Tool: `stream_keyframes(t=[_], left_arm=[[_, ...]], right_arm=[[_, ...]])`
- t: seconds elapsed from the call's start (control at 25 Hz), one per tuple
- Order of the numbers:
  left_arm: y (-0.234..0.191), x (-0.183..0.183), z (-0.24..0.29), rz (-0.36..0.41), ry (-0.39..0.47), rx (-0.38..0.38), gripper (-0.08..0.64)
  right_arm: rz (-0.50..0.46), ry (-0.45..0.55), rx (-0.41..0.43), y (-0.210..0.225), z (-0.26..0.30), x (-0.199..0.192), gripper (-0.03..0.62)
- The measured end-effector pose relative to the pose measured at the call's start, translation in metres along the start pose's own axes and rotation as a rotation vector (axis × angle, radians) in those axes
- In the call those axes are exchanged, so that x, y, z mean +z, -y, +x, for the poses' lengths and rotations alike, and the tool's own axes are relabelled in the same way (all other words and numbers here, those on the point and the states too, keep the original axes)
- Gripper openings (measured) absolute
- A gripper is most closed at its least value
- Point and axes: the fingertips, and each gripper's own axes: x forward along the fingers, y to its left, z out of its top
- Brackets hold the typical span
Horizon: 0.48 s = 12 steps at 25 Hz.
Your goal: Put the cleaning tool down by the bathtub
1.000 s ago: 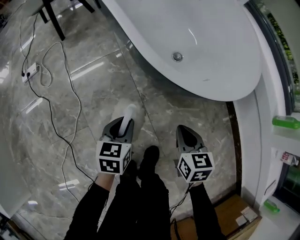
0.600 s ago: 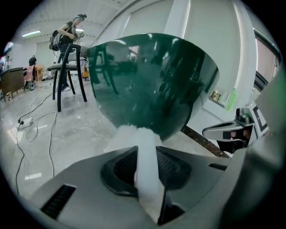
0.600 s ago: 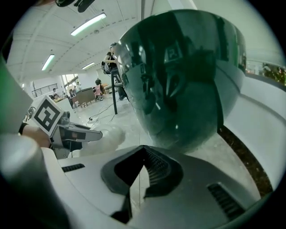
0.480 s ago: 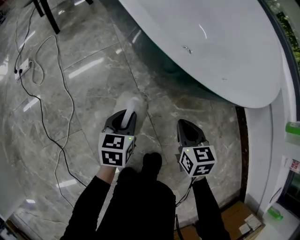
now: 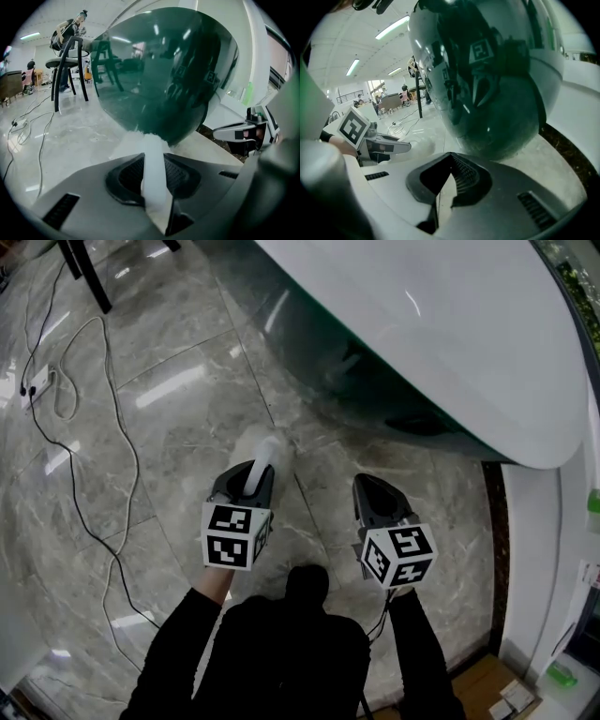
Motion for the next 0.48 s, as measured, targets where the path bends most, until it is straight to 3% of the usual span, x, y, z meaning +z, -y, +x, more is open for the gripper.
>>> stream_keyframes(t=[0.48], left_arm=[[-0.013,-0.024,0.050,0.040,-0.003,-0.005,0.098]], right_arm=[[-0.028,0.010,-0.002,0.015,0.034,-0.025,0.000]])
